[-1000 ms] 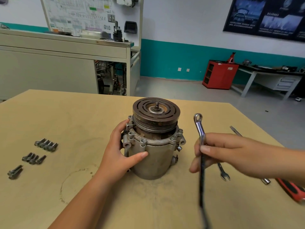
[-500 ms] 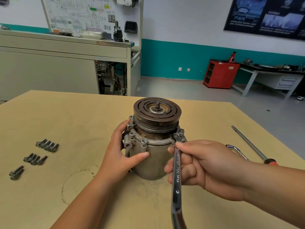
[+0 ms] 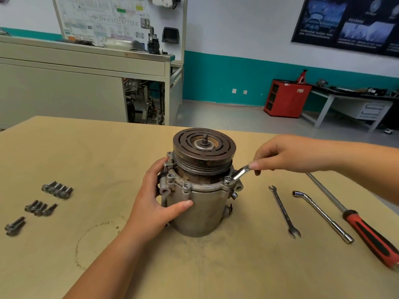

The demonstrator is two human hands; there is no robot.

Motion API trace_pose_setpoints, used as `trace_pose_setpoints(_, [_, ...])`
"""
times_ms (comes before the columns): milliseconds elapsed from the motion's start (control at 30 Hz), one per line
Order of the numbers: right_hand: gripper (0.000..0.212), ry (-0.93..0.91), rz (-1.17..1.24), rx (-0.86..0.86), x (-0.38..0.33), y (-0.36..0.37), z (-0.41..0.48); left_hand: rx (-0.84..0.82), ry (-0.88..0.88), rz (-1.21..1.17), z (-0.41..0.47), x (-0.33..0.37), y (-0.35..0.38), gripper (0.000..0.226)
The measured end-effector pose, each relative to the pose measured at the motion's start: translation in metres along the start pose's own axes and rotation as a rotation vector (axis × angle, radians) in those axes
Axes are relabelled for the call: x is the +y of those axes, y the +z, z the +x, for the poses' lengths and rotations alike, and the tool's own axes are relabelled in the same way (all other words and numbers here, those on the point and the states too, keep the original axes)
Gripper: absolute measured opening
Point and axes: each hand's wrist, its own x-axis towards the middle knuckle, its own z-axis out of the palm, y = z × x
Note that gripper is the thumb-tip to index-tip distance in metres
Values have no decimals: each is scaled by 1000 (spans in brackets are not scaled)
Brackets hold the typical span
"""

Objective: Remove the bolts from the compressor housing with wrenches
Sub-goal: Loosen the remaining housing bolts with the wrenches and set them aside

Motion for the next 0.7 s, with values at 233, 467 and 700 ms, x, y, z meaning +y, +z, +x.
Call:
trace_pose_setpoints(233, [30,26,-12,-98,27,-1,-22,-1,-4,-7,0,2,1,97])
trace_pose_setpoints(467, [22,42,598,-409,3,44,-42,-15,39,27,1,2,0,92])
trace_pose_setpoints(700, [30,99,1298,-184,-44,63,-46,-15,57,12,2,-1,0,89])
